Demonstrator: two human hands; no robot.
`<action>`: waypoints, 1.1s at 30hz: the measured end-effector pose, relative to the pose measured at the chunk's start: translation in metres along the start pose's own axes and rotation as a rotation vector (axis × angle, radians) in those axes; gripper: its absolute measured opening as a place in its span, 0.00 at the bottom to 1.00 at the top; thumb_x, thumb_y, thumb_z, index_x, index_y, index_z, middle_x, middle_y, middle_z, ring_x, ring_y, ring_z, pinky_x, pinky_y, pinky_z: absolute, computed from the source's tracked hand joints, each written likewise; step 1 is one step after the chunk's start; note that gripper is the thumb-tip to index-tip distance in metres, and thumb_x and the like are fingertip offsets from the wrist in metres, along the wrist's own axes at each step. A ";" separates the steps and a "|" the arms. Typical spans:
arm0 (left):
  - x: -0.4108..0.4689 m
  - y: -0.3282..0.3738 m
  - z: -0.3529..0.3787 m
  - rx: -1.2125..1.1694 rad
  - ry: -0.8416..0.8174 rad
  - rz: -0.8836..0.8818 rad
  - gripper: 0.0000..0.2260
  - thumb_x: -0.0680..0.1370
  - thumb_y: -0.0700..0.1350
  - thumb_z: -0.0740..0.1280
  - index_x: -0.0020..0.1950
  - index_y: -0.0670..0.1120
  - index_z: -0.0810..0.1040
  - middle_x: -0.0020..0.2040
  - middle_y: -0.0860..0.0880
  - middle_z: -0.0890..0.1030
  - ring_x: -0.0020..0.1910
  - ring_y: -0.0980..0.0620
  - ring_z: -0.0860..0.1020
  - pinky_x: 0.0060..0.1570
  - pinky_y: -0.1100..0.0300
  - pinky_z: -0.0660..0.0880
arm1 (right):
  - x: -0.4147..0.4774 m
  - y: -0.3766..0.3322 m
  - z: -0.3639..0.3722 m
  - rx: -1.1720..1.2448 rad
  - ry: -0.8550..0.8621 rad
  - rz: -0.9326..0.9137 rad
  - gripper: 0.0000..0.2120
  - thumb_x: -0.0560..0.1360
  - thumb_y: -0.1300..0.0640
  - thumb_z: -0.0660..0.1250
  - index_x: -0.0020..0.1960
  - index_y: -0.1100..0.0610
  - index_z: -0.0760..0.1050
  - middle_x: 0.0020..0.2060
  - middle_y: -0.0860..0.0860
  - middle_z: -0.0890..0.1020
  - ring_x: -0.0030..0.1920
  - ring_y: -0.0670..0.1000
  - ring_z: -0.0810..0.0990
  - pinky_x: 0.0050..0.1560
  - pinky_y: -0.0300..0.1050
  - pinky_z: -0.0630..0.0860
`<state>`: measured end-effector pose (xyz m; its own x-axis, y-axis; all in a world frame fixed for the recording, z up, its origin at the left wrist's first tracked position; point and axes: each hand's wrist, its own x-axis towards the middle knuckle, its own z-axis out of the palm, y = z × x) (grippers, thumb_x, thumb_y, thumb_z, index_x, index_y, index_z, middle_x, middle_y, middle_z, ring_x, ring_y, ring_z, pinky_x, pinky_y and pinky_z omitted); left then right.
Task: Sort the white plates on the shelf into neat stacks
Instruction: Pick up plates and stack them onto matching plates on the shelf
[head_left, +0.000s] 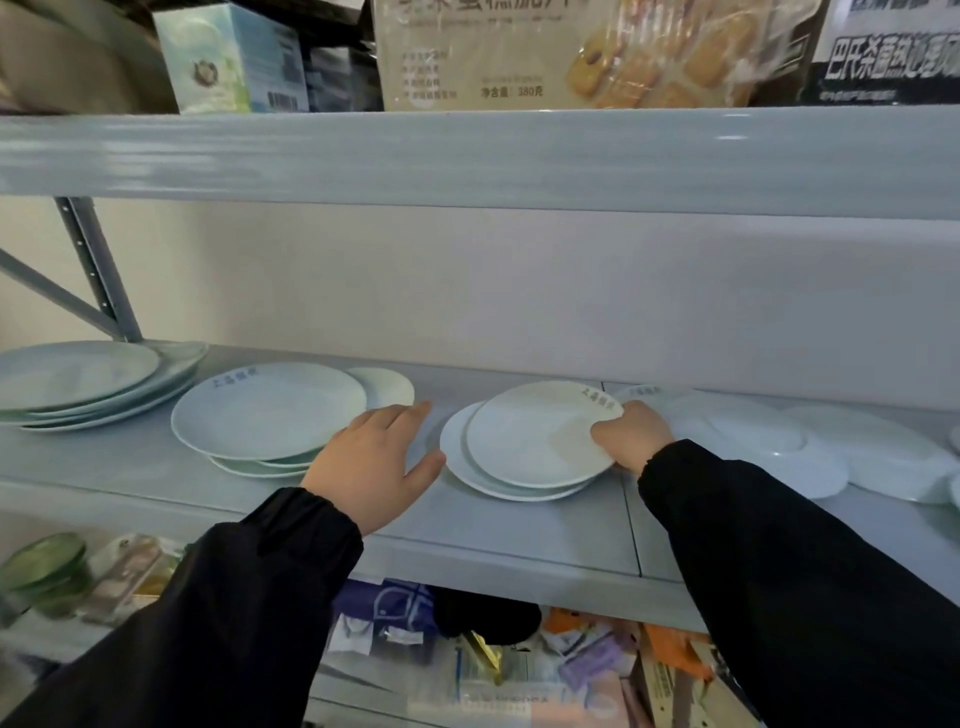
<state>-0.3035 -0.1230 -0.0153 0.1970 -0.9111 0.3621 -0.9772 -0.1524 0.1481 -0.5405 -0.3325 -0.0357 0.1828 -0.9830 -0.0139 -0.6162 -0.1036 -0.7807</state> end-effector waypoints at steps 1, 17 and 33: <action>0.001 0.000 0.000 0.000 0.000 0.004 0.29 0.81 0.61 0.55 0.79 0.51 0.58 0.74 0.51 0.67 0.73 0.49 0.64 0.68 0.56 0.64 | -0.002 0.000 0.000 -0.048 -0.001 -0.007 0.11 0.70 0.58 0.64 0.51 0.59 0.78 0.44 0.54 0.83 0.44 0.55 0.81 0.41 0.44 0.78; 0.012 0.017 0.006 -0.020 0.005 0.039 0.28 0.81 0.60 0.57 0.78 0.51 0.58 0.74 0.51 0.67 0.73 0.50 0.63 0.68 0.56 0.63 | -0.017 -0.001 -0.025 -0.334 0.037 -0.101 0.32 0.72 0.42 0.67 0.71 0.55 0.68 0.62 0.59 0.72 0.61 0.60 0.74 0.59 0.47 0.73; 0.036 0.105 0.025 -0.051 -0.026 0.179 0.35 0.75 0.66 0.46 0.79 0.52 0.57 0.74 0.52 0.67 0.73 0.51 0.64 0.69 0.56 0.63 | -0.037 0.075 -0.112 -0.542 0.043 -0.284 0.43 0.73 0.38 0.67 0.81 0.47 0.49 0.80 0.52 0.52 0.80 0.55 0.45 0.77 0.50 0.51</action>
<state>-0.4013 -0.1815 -0.0101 0.0174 -0.9315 0.3632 -0.9910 0.0322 0.1300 -0.6796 -0.3204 -0.0240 0.3728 -0.9100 0.1817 -0.8520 -0.4132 -0.3215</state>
